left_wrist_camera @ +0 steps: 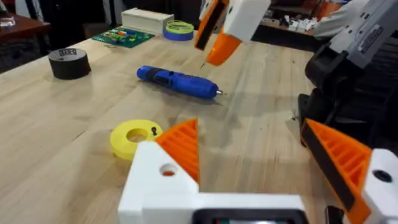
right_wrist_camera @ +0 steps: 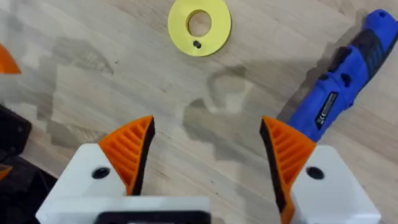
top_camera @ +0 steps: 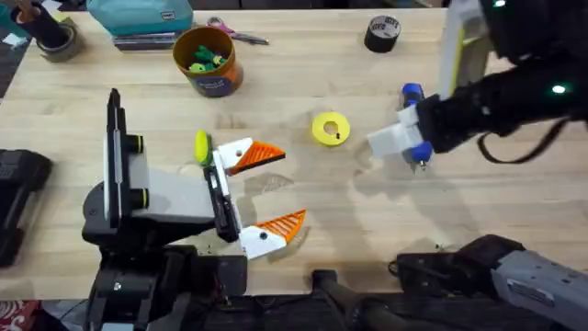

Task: Pick up the gripper from the table and insert it into the empty holder that is missing its gripper. Then pick up a screw, insert it into the mounting hole, and use the screwdriver to tighten it. Finally, clean up the table by picking up the vegetable and placing it into the bucket.

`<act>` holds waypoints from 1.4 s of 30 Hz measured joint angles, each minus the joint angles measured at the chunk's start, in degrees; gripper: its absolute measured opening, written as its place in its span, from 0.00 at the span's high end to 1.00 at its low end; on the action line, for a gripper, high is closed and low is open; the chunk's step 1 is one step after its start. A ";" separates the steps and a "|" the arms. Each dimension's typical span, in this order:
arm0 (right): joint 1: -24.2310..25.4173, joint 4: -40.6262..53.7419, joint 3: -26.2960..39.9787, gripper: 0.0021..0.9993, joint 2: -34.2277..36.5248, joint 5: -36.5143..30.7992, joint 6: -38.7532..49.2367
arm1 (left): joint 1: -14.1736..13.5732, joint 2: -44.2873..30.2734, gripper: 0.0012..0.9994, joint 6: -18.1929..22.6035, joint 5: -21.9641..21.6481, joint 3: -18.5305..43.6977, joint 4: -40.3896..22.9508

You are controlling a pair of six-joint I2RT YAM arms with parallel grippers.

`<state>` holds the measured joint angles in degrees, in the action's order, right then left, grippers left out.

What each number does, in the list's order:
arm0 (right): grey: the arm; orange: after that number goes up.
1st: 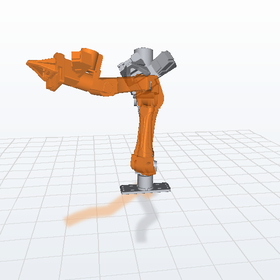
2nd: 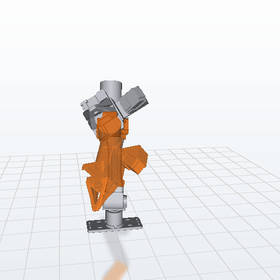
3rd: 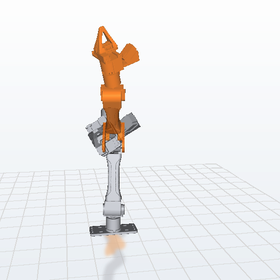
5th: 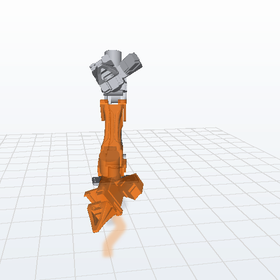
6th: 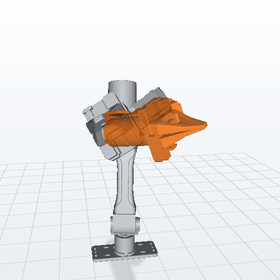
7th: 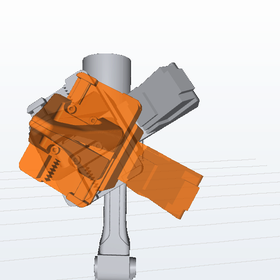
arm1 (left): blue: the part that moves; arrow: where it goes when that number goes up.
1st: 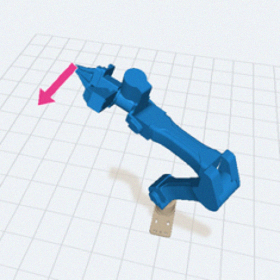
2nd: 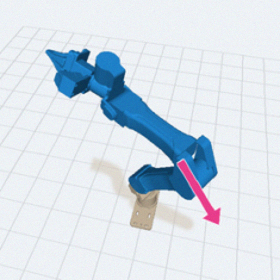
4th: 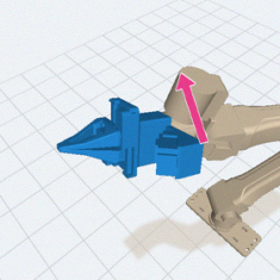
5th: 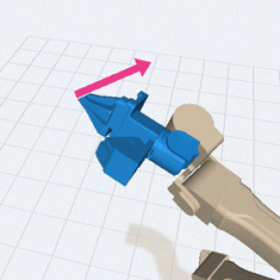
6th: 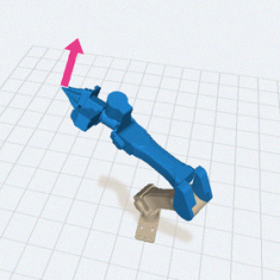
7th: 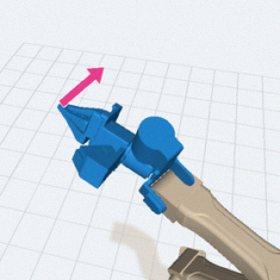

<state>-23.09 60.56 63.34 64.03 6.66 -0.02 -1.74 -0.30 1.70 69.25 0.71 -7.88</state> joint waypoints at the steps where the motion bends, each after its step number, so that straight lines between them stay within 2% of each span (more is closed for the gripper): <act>1: 0.00 -0.79 -0.25 0.00 0.74 -0.02 -0.19 | 0.00 0.00 0.01 -0.01 0.00 0.00 -0.01; 10: -0.24 -5.62 -0.55 0.00 8.56 -0.05 -1.25 | 0.00 -0.01 0.01 -0.01 0.00 0.00 0.00; 23: -4.05 -9.14 -0.57 0.00 18.66 -1.12 -2.24 | 0.00 0.00 0.01 -0.01 0.00 0.00 0.00; 42: -6.64 -16.05 -0.62 0.00 27.04 -4.07 -4.54 | 0.00 0.00 0.01 0.01 0.00 0.00 0.00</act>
<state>-29.74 44.51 62.72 91.07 2.59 -4.56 -1.74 -0.30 1.71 69.25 0.71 -7.88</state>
